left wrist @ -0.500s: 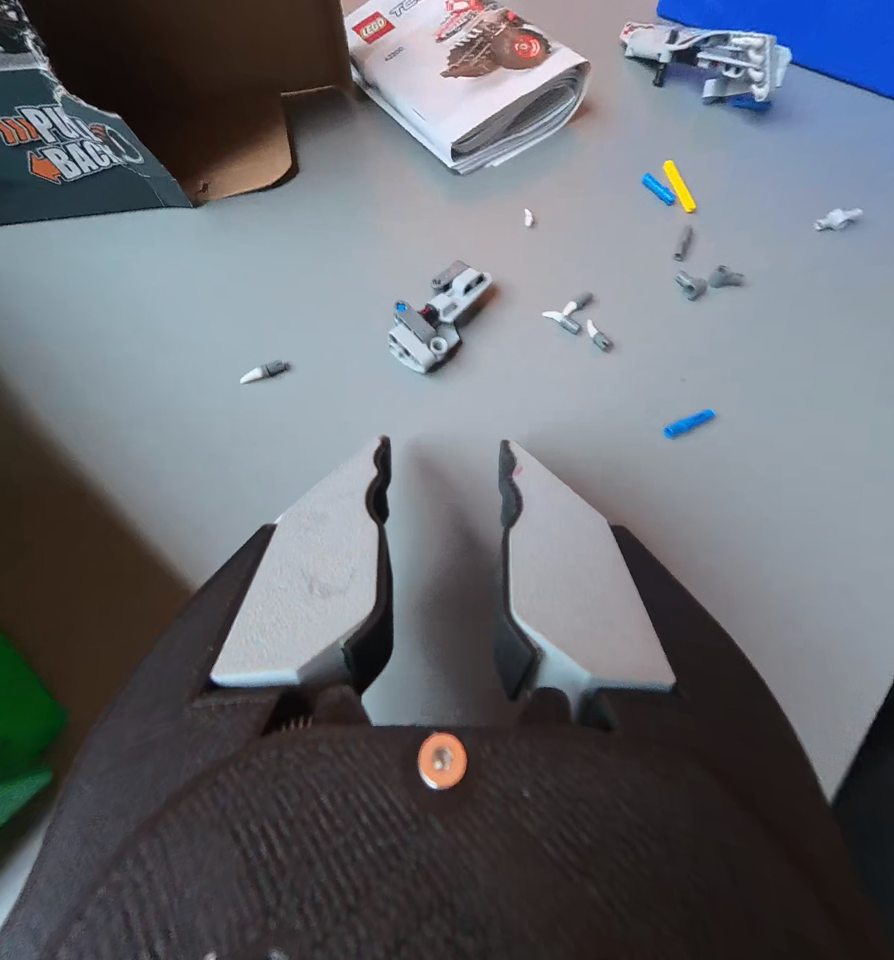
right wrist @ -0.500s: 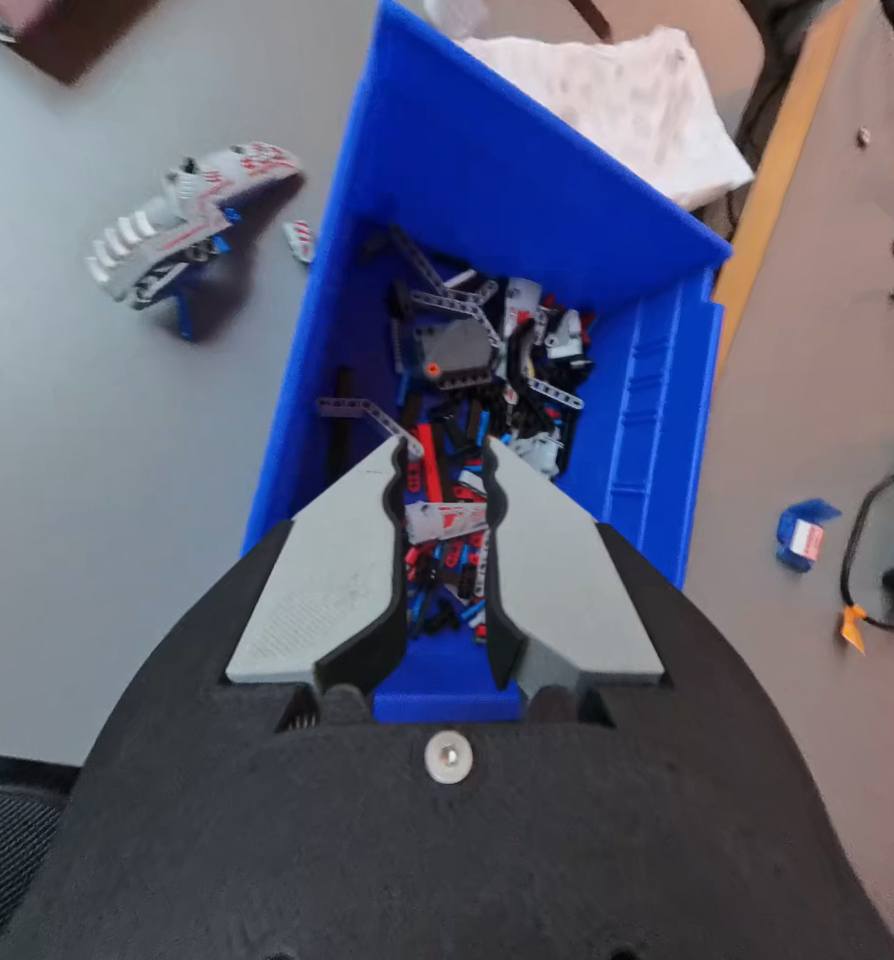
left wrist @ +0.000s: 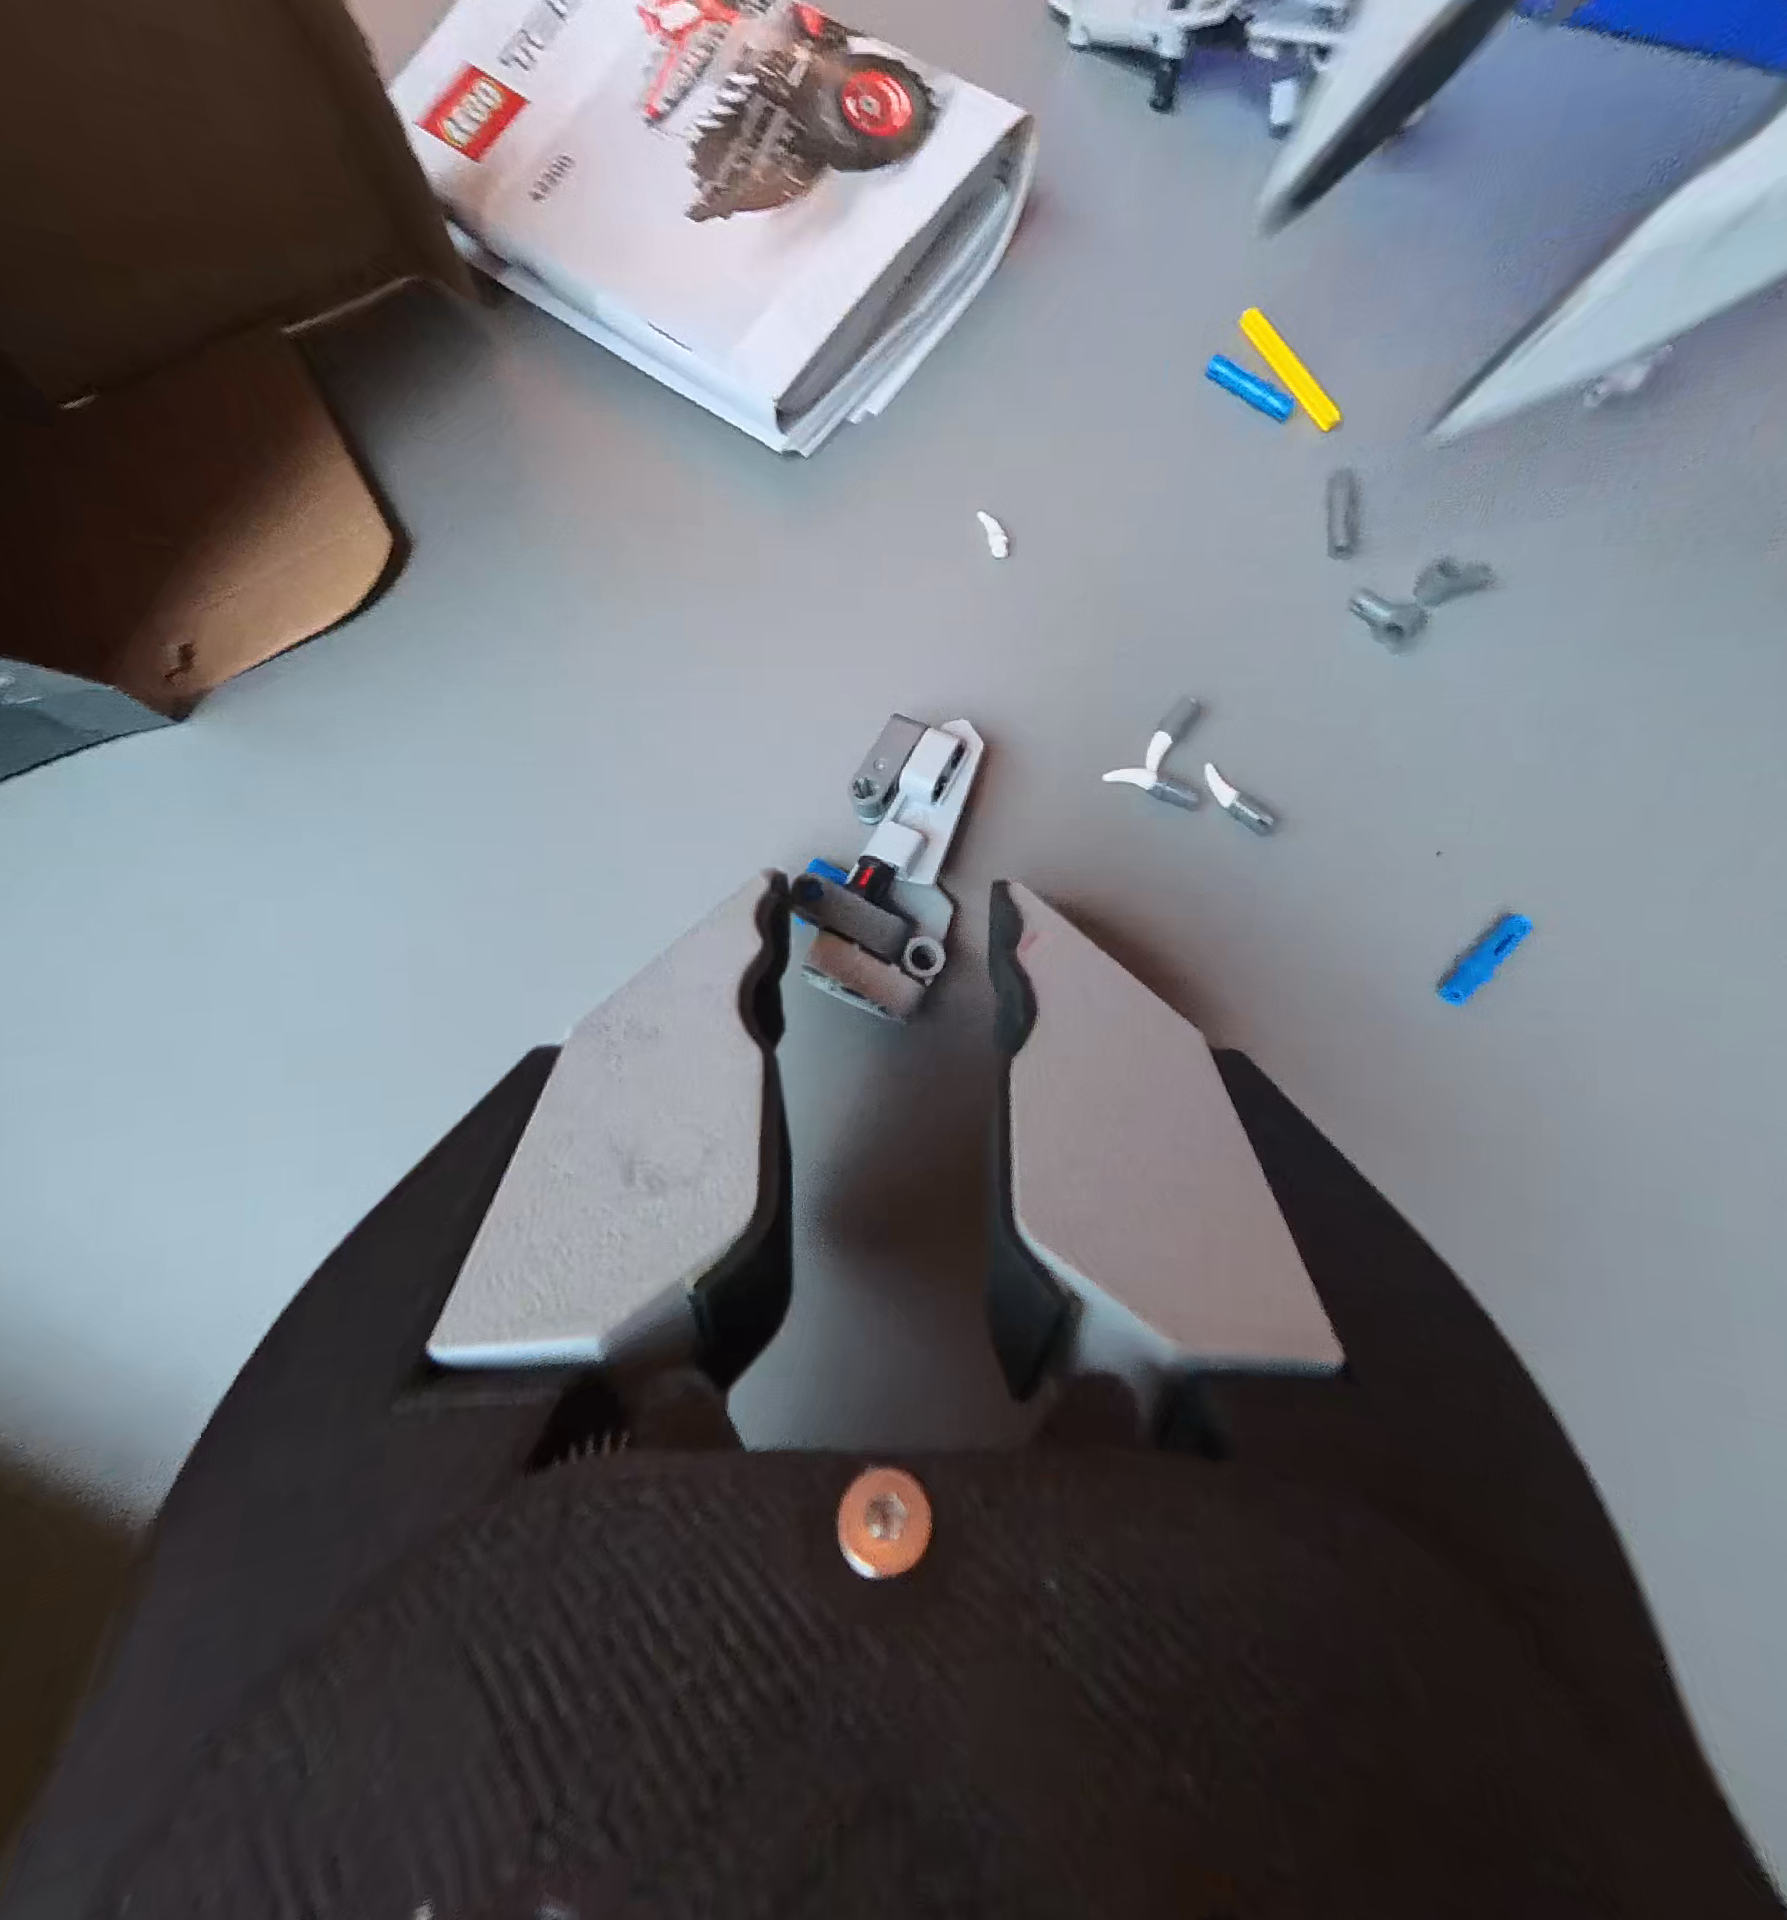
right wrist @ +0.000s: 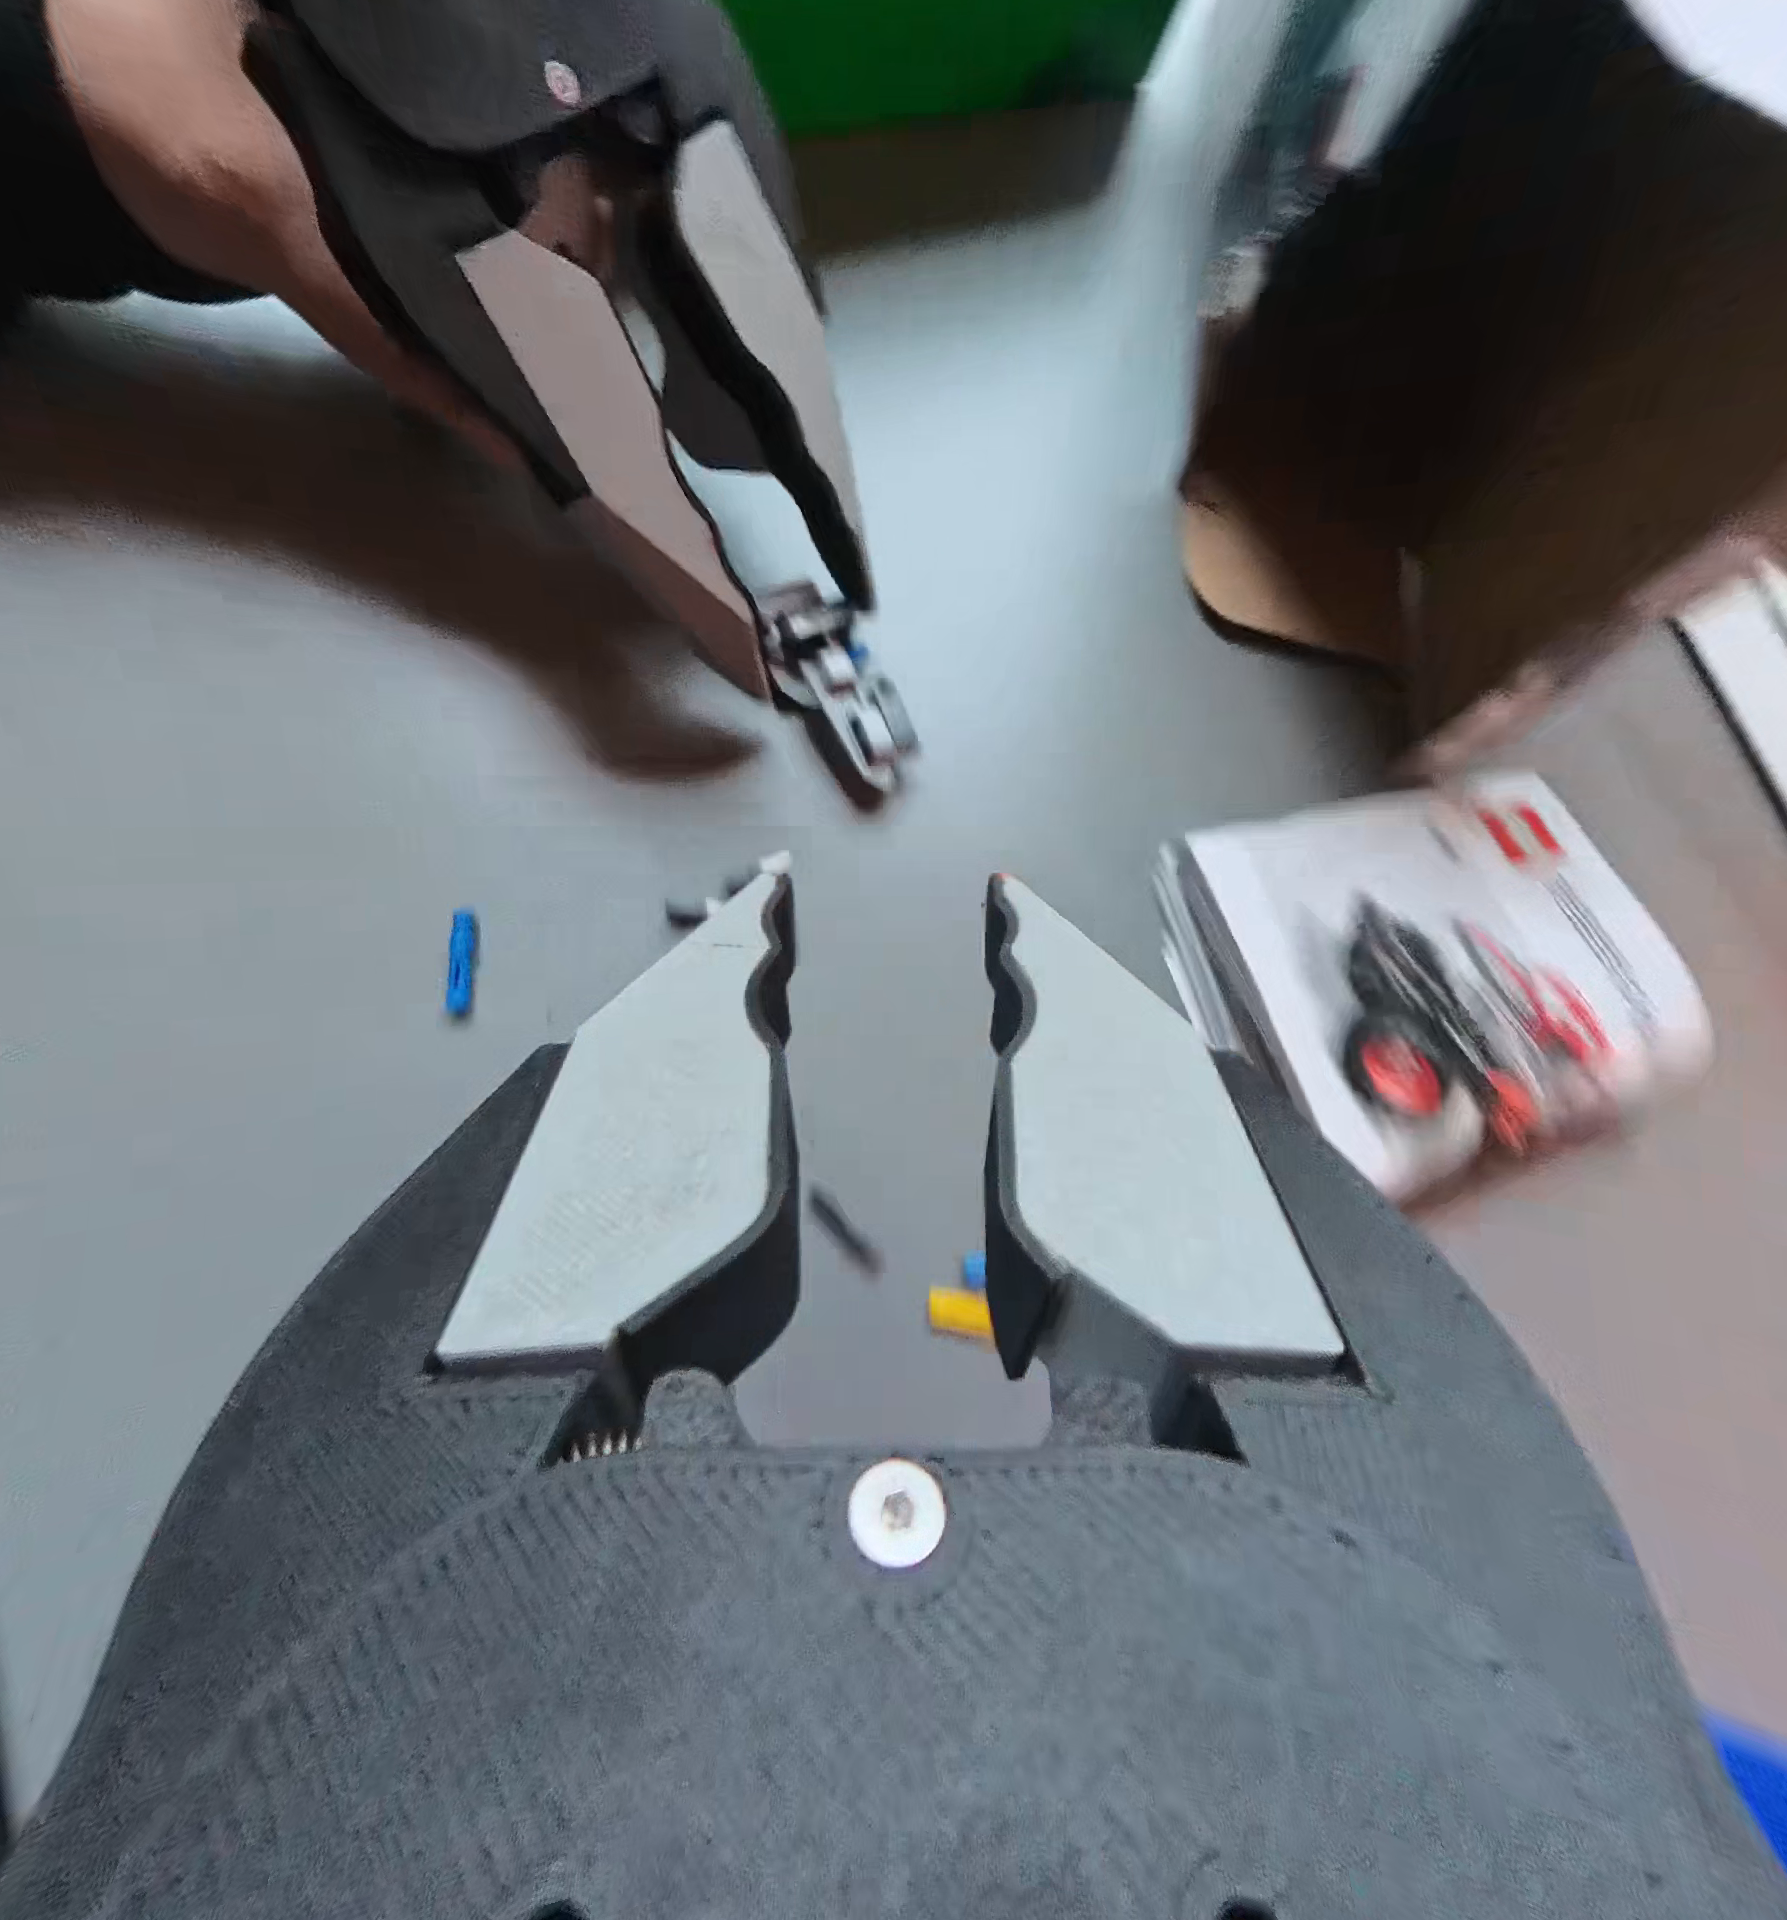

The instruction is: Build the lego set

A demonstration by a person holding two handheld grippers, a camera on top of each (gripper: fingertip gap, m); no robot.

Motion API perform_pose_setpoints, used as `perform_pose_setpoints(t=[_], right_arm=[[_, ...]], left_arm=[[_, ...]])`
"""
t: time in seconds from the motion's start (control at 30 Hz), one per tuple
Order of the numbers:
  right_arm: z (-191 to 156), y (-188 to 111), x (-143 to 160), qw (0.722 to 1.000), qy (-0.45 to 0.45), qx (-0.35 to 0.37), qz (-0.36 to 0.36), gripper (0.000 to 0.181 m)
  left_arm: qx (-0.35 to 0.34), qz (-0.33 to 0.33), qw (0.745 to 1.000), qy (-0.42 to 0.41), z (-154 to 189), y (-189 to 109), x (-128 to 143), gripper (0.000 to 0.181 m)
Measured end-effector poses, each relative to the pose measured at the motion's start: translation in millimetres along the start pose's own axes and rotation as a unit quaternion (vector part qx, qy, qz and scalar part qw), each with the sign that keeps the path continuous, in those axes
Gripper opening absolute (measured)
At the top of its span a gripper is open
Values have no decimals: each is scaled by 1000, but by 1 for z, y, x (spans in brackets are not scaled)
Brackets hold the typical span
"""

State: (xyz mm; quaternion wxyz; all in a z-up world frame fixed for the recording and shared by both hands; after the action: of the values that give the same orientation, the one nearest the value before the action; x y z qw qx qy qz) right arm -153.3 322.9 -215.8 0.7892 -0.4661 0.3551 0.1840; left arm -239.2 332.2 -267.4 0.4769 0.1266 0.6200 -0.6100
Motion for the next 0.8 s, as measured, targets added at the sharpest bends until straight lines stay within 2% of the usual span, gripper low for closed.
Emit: perform_pose_setpoints(t=[0.1, 0.2, 0.3, 0.47, 0.7, 0.8], right_arm=[[-16, 52, -10, 998, -61, -22, -6, 38], [-19, 81, -1, 992, -122, -26, -29, 31], [-25, 84, -4, 990, -134, -49, -4, 21], [-30, 80, -9, 981, -185, -29, 50, 19], [-36, 79, -10, 974, -217, -27, 58, 8], [-26, 74, -13, 985, -154, -39, 65, 3]], left_arm=[[8, -22, 1000, 9, -1, 5, 8, 29], [23, -19, 1000, 6, 0, 5, 7, 29], [30, -17, 999, 2, -1, 5, 7, 29], [35, -15, 999, 4, 2, 5, 7, 30], [22, -22, 999, 15, 2, 6, 8, 29], [31, 4, 1000, -5, 0, 0, 5, 28]])
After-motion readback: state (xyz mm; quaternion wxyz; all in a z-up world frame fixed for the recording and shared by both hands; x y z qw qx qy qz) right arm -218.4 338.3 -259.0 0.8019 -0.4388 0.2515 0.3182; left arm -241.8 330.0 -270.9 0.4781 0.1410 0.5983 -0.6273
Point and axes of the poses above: each gripper's, where its closed fingertips meet, y out along the fingers, x out of its underside, z = x × y across the jaws, the point moved 1 cm from there along -y, back along the fingers, and after that the axes turned 13 degrees about x, right-handed, at the moved point
